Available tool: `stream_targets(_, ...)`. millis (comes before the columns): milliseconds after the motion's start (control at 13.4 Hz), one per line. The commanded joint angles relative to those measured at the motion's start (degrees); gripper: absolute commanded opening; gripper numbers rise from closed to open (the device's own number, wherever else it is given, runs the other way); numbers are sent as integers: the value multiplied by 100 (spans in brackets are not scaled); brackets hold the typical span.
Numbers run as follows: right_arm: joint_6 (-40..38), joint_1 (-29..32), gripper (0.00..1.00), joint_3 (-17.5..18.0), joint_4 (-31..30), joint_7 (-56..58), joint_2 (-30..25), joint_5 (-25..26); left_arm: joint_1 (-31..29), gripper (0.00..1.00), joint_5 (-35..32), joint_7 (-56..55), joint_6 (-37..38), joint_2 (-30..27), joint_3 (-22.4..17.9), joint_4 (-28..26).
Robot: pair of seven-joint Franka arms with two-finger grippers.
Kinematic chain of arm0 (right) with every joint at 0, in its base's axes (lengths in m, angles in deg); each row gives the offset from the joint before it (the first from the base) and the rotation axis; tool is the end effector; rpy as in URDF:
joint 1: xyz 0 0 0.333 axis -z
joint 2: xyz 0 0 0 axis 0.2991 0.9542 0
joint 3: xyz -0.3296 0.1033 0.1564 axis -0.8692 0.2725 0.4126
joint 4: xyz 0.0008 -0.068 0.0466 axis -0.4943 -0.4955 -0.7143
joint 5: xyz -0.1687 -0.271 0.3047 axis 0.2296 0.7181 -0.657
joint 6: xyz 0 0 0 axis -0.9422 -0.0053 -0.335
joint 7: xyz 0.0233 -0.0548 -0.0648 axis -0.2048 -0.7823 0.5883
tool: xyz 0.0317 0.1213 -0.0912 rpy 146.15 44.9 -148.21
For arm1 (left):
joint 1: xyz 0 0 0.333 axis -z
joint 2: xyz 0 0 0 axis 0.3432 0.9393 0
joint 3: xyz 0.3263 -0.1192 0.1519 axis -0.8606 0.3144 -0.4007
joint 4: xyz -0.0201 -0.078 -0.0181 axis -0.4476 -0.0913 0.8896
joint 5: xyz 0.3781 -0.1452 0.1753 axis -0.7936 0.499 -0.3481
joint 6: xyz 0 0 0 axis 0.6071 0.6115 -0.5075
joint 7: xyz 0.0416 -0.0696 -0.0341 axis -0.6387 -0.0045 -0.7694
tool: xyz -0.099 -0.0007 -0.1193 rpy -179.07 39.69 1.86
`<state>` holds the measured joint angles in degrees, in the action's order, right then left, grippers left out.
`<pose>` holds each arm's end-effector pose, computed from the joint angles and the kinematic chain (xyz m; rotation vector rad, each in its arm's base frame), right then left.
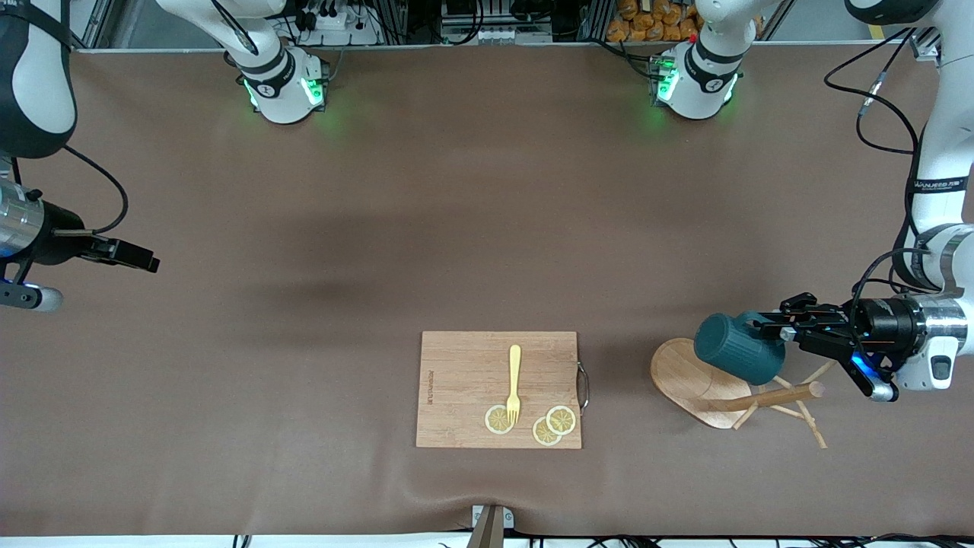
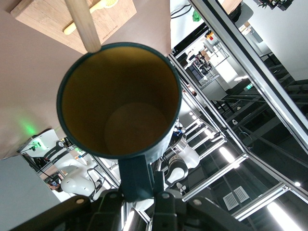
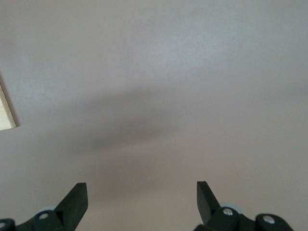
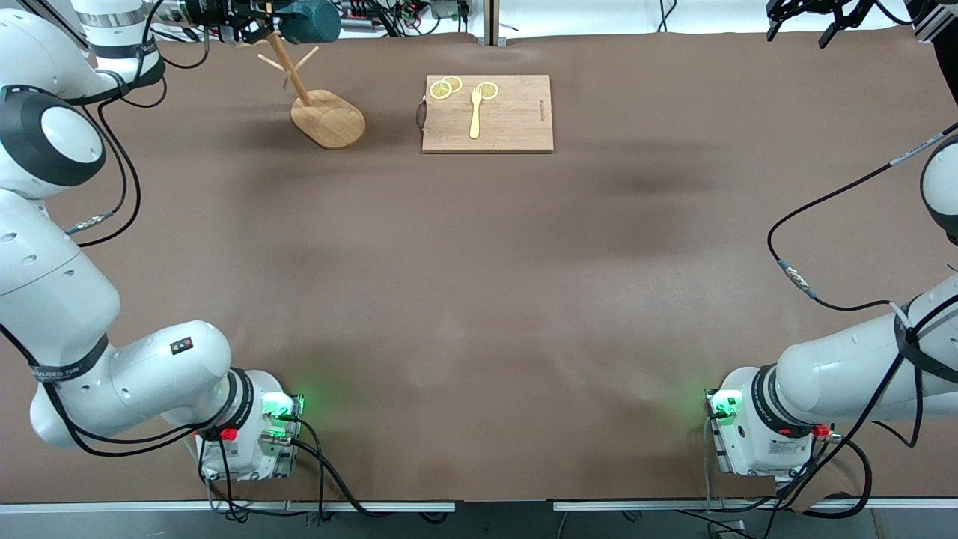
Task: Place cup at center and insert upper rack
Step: 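Hang the mug handle onto a rack peg with the left gripper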
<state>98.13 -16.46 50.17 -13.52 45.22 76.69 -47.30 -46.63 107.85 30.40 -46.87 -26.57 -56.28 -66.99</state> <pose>0.6654 -0.0206 0.5426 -3.0923 0.3001 0.1672 0.7789 0.0119 0.4044 1.5480 0.6933 -0.6800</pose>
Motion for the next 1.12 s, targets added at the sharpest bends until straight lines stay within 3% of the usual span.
stream_targets(0, -62, 20, 100, 15, 20, -59, -86, 15, -130, 0, -29, 197, 78, 115, 105, 35)
stream_targets(1044, -18, 55, 100, 15, 72, 108, -51, 32, -315, 0, -221, 443, 87, 238, 105, 35)
